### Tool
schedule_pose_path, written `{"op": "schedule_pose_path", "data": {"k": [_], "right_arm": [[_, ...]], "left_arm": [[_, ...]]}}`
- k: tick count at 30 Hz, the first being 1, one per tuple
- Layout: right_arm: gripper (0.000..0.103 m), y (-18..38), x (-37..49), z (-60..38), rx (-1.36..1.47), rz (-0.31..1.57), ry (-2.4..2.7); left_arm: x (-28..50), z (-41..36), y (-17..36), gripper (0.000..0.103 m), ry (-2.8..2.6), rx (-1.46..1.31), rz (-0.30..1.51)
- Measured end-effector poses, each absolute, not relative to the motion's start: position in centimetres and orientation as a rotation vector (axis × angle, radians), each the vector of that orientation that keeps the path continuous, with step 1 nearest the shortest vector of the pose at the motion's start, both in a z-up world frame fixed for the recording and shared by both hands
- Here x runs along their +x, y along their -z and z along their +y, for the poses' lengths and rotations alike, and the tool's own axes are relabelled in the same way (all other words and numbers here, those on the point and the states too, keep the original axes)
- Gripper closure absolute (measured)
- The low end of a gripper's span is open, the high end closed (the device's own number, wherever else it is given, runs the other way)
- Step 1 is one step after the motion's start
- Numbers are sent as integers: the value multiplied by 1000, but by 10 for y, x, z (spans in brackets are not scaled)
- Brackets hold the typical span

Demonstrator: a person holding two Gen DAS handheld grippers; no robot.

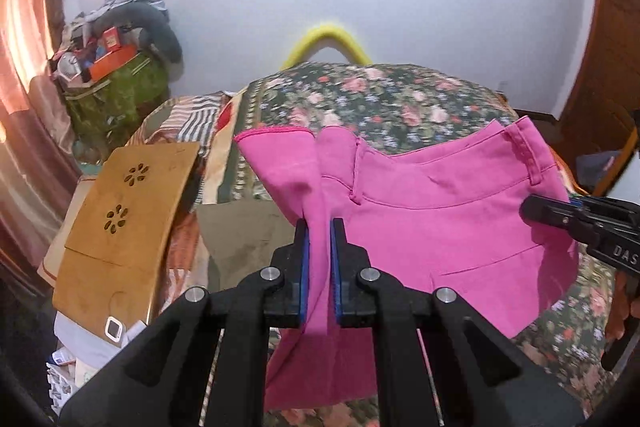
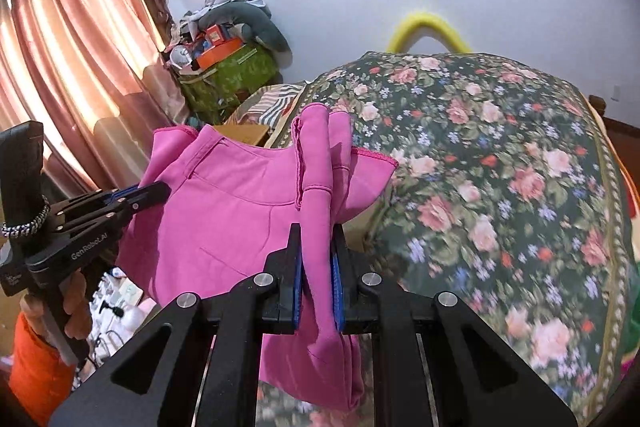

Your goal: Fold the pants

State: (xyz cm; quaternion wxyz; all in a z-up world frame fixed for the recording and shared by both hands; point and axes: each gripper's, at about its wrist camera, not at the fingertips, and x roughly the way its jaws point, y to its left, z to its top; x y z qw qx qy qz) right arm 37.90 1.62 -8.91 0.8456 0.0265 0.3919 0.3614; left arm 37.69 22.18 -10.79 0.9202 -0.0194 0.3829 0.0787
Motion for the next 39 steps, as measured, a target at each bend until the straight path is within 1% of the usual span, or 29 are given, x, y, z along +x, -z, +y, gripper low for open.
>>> {"op": "schedule_pose_path", "data": {"k": [8,17,24,27,28,29,33,36,39], "right_arm": [[92,122,413,67,34,850,-736],[92,166,441,106,-39,868,-653],[91,197,453,114,-88,928,-609],[88,201,453,111,-88,951,-612],[85,201,453,110,-94,954,-613],[82,202,453,108,-102,955,-610],[82,204,453,93,-80,969,-598],[74,201,448,83,-56,974,-581],[74,191,438,75,-58,979,-589]], "left_arm": [[425,264,156,95,-250,-35,825],[465,281,213,95,-316,24,862],[490,294,262,95,-325,-21,963],[491,302,281,92,-321,-69,1012],[489,304,282,88,-328,-73,1008],[486,305,282,86,-334,-75,1002],[476,314,276,86,-340,-97,1006],[462,323,268,86,-346,-118,1016],[444,327,258,86,-342,-146,1024]]}}
